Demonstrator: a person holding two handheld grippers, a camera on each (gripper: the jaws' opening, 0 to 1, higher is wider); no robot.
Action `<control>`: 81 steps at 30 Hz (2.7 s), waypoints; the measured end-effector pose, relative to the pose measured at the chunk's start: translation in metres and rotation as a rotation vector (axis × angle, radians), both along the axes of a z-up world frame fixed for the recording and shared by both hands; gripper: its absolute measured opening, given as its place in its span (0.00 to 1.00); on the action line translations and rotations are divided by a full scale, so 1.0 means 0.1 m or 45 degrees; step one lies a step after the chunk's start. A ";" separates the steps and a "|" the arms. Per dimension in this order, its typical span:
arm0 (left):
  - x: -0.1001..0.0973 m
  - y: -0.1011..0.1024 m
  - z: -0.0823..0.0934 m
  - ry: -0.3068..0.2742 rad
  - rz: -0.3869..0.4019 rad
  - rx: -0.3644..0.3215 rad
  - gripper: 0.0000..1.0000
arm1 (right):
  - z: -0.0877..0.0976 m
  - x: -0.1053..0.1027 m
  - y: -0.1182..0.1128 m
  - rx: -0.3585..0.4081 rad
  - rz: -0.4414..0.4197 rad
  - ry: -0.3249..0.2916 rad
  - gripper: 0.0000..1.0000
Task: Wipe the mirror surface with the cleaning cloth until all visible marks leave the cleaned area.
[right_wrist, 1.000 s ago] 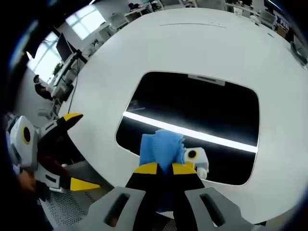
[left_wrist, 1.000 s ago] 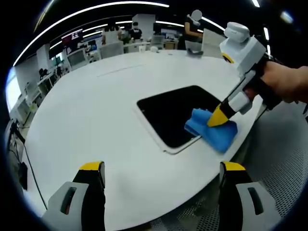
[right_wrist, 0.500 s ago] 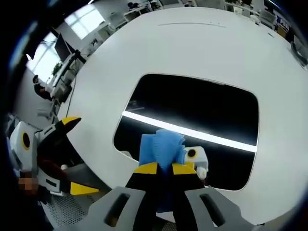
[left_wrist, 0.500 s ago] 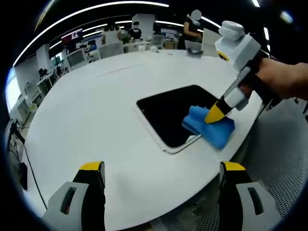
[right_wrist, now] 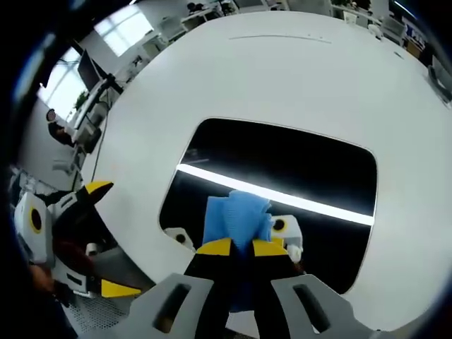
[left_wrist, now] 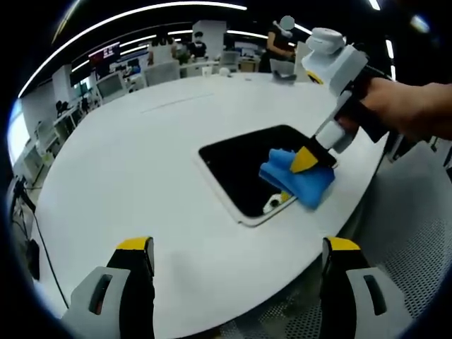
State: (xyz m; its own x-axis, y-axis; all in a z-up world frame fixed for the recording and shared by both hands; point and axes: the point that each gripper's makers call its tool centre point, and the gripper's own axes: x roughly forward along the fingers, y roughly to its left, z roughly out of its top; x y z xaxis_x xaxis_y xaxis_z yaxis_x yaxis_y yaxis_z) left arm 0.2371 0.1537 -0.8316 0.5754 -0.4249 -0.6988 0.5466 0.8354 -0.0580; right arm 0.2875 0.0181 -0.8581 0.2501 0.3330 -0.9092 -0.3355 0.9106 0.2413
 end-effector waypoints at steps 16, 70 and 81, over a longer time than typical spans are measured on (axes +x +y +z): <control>0.02 0.00 0.02 -0.009 0.016 -0.022 0.99 | 0.00 0.25 -0.01 -0.015 0.003 -0.014 0.03; 0.05 -0.03 0.02 -0.012 0.002 -0.031 0.99 | 0.02 0.99 0.00 -0.078 0.019 -0.070 0.03; 0.06 -0.03 0.03 -0.014 0.005 -0.037 0.99 | 0.00 1.05 -0.01 -0.074 0.014 -0.053 0.03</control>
